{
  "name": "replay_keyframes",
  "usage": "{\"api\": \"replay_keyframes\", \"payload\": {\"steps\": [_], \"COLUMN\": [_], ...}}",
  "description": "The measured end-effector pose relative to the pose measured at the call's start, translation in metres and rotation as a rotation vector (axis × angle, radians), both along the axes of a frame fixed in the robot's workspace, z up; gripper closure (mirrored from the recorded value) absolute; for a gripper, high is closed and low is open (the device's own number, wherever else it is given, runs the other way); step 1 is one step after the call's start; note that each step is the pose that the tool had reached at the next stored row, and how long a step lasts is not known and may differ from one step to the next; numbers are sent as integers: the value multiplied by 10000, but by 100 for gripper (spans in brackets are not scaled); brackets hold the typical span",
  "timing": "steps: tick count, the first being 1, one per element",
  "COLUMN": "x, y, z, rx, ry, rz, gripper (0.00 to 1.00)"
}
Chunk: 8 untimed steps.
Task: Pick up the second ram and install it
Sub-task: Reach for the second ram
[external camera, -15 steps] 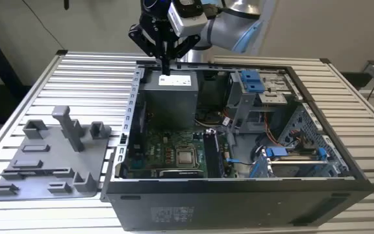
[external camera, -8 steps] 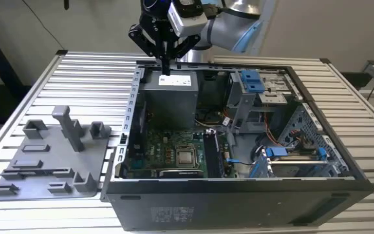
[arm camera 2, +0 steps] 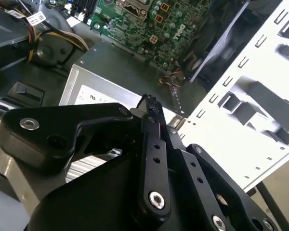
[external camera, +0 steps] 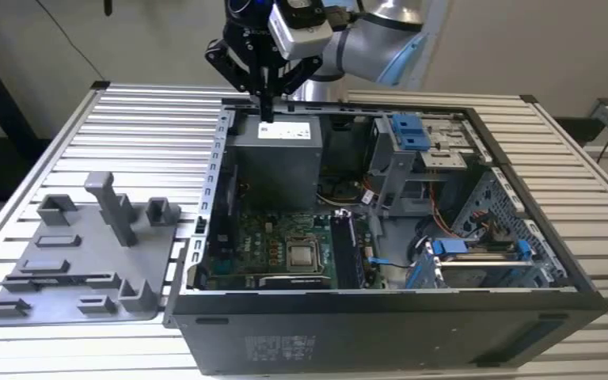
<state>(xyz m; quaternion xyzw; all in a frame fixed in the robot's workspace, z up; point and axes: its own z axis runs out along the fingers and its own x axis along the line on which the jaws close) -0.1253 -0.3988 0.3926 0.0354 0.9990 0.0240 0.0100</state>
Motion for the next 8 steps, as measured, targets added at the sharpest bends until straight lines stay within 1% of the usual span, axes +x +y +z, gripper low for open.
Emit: {"api": "replay_keyframes", "payload": {"steps": [5,8], "x": [-88,-119], "y": [0,1], "z": [0,-2], "rx": [0,2], "ry": [0,10], "rz": [0,0], "gripper": [89,89]}}
